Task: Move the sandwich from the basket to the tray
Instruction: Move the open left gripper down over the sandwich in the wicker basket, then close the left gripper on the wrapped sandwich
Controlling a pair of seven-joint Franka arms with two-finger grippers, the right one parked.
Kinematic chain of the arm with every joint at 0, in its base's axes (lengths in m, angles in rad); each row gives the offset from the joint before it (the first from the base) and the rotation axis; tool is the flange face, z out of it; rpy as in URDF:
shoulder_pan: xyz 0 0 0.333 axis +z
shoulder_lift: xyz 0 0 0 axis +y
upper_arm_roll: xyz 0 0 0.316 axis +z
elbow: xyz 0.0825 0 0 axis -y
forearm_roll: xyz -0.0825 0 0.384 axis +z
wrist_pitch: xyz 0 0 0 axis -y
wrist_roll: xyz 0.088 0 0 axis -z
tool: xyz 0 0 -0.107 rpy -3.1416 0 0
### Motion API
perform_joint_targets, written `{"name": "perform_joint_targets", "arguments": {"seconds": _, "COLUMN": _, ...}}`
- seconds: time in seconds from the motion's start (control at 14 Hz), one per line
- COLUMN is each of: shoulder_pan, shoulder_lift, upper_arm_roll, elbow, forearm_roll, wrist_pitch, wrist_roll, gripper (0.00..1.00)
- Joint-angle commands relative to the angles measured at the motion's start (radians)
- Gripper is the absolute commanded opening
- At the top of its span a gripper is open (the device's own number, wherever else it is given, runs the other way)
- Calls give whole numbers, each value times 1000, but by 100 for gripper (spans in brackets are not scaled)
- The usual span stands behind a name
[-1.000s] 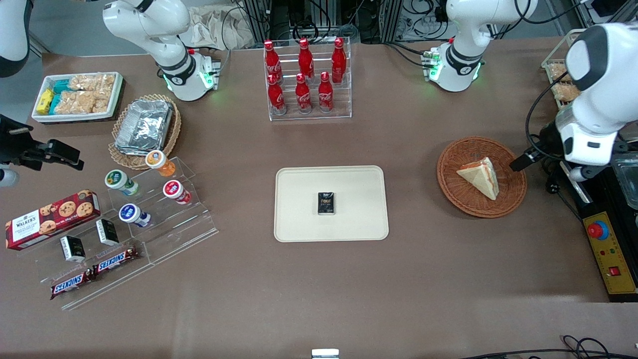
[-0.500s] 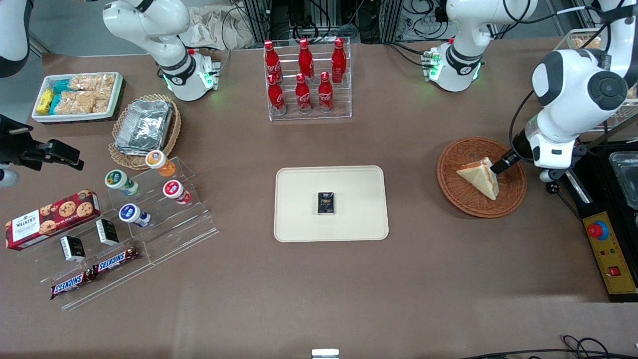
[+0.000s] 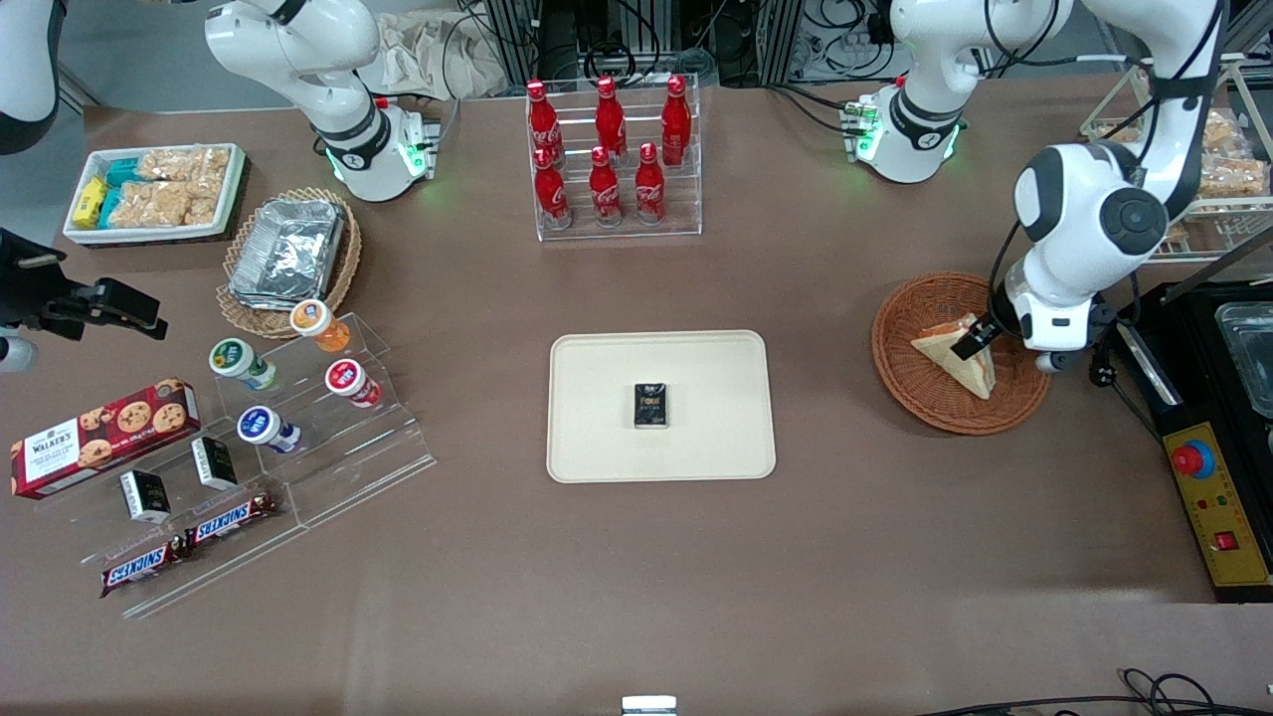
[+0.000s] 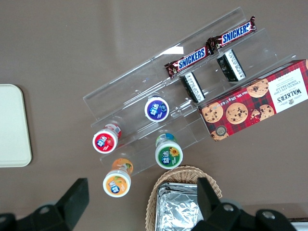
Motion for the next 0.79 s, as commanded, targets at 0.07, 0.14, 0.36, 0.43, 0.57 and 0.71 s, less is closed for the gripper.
{"name": "perform_joint_targets", "arguments": {"seconds": 0.07, "shoulder_pan": 10, "shoulder_lift": 50, "upper_arm_roll": -3, "elbow": -50, "forearm_roll": 12, "wrist_pitch": 121, "wrist_roll": -29, "gripper": 100}}
{"name": "perform_joint_targets", "arguments": {"seconds": 0.14, "shoulder_pan": 10, "shoulder_lift": 76, "upper_arm_roll": -3, "elbow": -50, "forearm_roll": 11, "wrist_pitch": 144, "wrist_roll": -34, "gripper": 100}}
{"name": "perform_joint_targets", "arguments": {"seconds": 0.36, "shoulder_pan": 10, "shoulder_lift": 116, "upper_arm_roll": -3, "elbow": -47, "forearm_roll": 8, "wrist_pitch": 180, "wrist_roll": -133, "gripper": 35}}
{"name": "perform_joint_targets", "arguments": {"seconds": 0.43, "shoulder_pan": 10, "shoulder_lift": 118, "upper_arm_roll": -3, "elbow": -43, "forearm_roll": 8, "wrist_pitch": 180, "wrist_roll": -216, "gripper": 0}}
{"name": "perform_joint_targets", "arguments": {"seconds": 0.57, "shoulder_pan": 10, "shoulder_lift": 116, "upper_arm_roll": -4, "elbow": -36, "forearm_roll": 8, "wrist_pitch": 178, "wrist_roll": -278, "gripper": 0}}
{"name": "perform_joint_targets", "arguments": {"seconds": 0.71, "shoulder_pan": 8, "shoulder_lift": 115, "upper_arm_roll": -6, "elbow": -27, "forearm_roll": 9, "wrist_pitch": 174, "wrist_roll": -276, "gripper": 0}}
